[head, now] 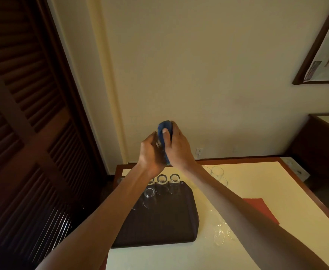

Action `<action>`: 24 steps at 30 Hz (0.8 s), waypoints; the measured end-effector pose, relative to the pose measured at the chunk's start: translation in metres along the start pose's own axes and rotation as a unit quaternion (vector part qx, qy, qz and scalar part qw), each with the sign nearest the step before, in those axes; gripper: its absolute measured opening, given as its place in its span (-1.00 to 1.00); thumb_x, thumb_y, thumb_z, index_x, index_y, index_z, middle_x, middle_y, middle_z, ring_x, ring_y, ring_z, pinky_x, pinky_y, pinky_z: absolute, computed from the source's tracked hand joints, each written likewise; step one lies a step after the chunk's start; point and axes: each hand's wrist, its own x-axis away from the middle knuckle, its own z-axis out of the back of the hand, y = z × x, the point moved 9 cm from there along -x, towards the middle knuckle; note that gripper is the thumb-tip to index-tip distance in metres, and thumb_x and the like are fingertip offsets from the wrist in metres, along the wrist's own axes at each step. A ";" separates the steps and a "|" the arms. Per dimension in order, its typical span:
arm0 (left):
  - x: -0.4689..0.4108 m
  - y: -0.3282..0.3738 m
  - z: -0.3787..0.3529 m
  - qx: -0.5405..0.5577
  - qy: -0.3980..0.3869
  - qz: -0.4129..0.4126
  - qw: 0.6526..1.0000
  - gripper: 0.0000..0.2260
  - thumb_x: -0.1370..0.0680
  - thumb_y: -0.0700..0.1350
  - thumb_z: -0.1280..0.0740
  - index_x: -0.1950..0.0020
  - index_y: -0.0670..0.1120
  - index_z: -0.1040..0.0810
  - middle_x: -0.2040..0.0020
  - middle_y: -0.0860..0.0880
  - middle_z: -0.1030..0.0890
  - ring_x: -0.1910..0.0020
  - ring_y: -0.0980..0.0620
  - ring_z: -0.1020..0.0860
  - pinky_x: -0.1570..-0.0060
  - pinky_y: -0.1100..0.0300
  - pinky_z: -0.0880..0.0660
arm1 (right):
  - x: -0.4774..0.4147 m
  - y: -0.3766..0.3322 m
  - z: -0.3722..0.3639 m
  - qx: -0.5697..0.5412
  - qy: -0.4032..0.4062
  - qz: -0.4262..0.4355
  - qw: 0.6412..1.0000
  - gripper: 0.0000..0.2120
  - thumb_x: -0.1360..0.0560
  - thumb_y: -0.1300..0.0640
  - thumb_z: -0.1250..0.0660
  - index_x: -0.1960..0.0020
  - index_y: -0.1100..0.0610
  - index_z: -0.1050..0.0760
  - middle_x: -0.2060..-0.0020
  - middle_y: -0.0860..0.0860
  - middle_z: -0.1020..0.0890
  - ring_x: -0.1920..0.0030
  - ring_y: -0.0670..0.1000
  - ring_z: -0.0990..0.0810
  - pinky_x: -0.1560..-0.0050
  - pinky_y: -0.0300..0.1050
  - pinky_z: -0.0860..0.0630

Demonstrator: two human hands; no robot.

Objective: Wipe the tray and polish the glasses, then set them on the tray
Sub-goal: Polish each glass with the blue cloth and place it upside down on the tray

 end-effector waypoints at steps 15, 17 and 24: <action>-0.007 0.033 0.014 -0.091 0.128 -0.037 0.987 -0.48 -0.71 0.20 -0.16 -0.27 -0.24 -0.59 -0.13 -0.22 -0.70 -0.09 -0.12 -0.68 0.04 0.08 -0.62 | 0.020 0.006 -0.038 -0.066 -0.053 -0.057 0.995 -0.61 -0.70 -0.07 -0.05 -0.39 0.17 -0.26 -0.08 0.06 -0.55 0.08 0.00 -0.62 0.23 -0.37 -0.49; -0.009 0.029 0.015 -0.109 0.123 -0.038 0.986 -0.48 -0.72 0.21 -0.11 -0.32 -0.18 -0.60 -0.16 -0.20 -0.71 -0.19 -0.13 -0.66 -0.02 0.06 -0.60 | 0.006 0.006 -0.031 -0.058 -0.020 -0.055 0.997 -0.60 -0.70 -0.09 -0.03 -0.36 0.18 -0.28 -0.07 0.08 -0.57 0.08 0.03 -0.63 0.20 -0.24 -0.55; -0.003 0.033 0.006 -0.155 0.097 -0.063 0.981 -0.34 -0.65 0.39 -0.05 -0.29 -0.09 -0.66 -0.11 -0.14 -0.74 -0.09 -0.08 -0.72 -0.03 -0.01 -0.64 | -0.020 0.026 -0.030 -0.217 -0.035 -0.221 0.950 -0.42 -0.72 -0.12 0.11 0.10 0.19 -0.53 0.27 0.08 -0.62 0.23 0.10 -0.61 0.19 -0.08 -0.52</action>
